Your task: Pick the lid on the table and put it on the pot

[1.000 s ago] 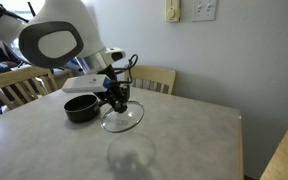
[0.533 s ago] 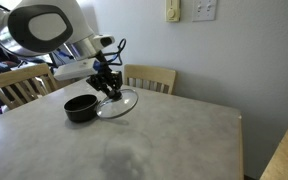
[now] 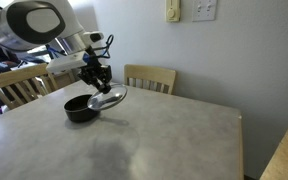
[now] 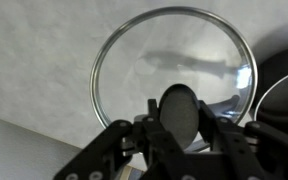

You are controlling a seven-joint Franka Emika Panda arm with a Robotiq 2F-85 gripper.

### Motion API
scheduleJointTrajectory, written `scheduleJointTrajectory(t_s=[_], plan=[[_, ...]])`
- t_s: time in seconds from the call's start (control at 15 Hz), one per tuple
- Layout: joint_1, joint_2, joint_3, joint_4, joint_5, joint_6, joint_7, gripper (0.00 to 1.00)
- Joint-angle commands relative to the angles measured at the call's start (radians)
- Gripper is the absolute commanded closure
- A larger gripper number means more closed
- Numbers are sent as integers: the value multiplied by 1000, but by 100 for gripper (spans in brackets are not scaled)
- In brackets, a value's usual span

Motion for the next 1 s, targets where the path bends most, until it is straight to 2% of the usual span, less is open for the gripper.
scheduleJointTrajectory(t_s=[0.0,0.6,0.93], plan=[[35,-2,24,45,-16,-56,45,85],[160,11,123,103,-8,-126,184,85],[193,23,151,99,-4,-145,218,85]])
